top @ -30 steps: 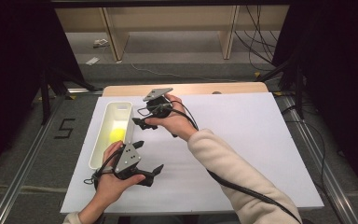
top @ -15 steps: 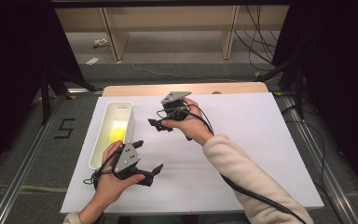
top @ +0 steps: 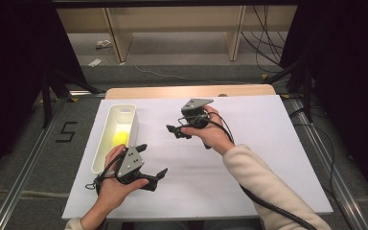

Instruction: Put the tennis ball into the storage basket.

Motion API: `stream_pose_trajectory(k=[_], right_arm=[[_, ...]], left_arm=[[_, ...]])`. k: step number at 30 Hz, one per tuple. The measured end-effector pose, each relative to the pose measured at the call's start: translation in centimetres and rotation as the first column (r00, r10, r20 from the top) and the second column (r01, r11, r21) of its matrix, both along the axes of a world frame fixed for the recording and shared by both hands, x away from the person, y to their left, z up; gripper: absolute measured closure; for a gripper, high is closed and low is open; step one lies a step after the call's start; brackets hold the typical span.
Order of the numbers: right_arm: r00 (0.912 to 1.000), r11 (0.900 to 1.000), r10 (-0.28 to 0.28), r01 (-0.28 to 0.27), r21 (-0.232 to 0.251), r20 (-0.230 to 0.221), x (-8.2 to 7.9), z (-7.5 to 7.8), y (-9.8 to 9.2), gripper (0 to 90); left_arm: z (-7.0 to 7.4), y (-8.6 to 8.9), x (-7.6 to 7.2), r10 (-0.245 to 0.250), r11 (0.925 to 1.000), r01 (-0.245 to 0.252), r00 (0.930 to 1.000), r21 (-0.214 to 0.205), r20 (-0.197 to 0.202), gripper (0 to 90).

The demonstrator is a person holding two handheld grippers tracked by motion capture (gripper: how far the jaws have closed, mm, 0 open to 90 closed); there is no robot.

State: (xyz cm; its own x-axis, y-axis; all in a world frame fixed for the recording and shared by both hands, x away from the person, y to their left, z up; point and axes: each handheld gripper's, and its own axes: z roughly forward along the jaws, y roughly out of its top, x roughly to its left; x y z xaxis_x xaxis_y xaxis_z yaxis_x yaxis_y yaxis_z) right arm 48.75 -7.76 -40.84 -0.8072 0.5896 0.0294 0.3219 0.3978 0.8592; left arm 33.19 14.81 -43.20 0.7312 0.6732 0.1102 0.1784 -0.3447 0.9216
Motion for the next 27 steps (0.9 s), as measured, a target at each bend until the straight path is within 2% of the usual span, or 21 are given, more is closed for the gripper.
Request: stream_pose_trajectory(k=[27], right_arm=[[0.995,0.9949,-0.1,0.1,0.016,-0.009,-2.3,-1.6,-7.4,15.8]], left_arm=[[0.1,0.1,0.0,0.008,1.0,-0.008,0.9999,0.003,0.006,0.0]])
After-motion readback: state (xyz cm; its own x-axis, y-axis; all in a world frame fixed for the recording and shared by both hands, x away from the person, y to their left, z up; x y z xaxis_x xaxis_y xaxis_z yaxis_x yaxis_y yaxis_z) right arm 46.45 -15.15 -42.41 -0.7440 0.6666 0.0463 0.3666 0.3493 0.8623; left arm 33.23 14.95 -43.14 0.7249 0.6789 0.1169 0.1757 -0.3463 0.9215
